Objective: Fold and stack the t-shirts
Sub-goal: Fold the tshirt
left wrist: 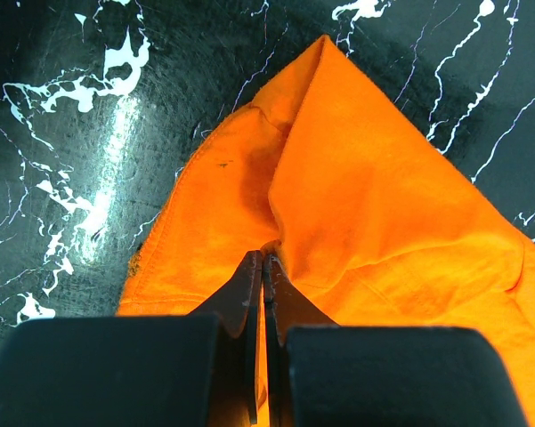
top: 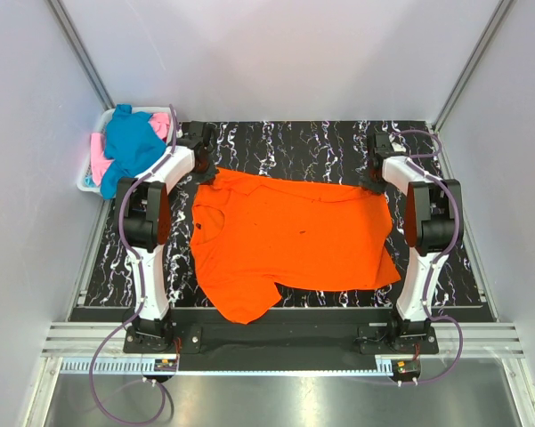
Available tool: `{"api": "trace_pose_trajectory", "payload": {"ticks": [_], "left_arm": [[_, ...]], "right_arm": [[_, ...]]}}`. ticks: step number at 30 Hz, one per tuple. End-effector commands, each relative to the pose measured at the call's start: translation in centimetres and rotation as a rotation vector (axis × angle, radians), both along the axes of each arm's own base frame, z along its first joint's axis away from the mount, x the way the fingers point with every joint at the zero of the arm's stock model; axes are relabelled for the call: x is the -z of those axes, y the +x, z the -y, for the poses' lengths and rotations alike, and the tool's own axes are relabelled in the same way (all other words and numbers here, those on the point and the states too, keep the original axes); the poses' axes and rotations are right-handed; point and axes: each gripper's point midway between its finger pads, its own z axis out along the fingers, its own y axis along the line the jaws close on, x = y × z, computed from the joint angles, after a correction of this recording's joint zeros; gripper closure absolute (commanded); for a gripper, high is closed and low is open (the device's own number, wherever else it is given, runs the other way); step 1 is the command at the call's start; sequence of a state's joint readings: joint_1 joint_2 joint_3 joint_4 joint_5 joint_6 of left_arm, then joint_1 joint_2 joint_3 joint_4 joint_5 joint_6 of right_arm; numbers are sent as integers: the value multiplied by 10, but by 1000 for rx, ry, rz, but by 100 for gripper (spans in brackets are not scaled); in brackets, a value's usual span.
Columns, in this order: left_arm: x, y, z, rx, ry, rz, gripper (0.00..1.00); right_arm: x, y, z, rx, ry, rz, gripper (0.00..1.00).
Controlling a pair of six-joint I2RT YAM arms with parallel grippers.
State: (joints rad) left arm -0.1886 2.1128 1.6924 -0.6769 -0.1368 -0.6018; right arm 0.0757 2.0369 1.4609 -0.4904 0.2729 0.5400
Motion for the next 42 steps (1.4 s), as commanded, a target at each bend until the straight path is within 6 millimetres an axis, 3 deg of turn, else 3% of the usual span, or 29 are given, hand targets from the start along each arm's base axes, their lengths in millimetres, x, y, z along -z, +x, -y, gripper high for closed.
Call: {"api": "trace_pose_trajectory", "payload": {"ticks": [1, 7, 9, 17, 23, 32, 36, 42], "left_arm": [[-34, 11, 1, 10, -3, 99, 100], [-37, 12, -1, 10, 9, 105, 100], [-37, 12, -1, 9, 10, 107, 100], [-36, 12, -1, 10, 12, 106, 100], [-43, 11, -1, 11, 8, 116, 100], [-64, -4, -2, -11, -18, 145, 100], [-78, -19, -2, -20, -33, 165, 100], [-82, -44, 1, -11, -31, 163, 100]], "right_arm": [[-11, 21, -3, -34, 23, 52, 61], [-12, 30, -11, -67, 57, 67, 63], [-13, 32, -10, -66, 55, 71, 67], [-18, 35, -10, -76, 51, 82, 100], [-30, 31, -7, -67, 36, 102, 100], [-70, -3, -2, -44, 25, 143, 100], [-72, -23, -1, -26, 32, 120, 100], [-79, -50, 3, -3, 26, 108, 100]]}}
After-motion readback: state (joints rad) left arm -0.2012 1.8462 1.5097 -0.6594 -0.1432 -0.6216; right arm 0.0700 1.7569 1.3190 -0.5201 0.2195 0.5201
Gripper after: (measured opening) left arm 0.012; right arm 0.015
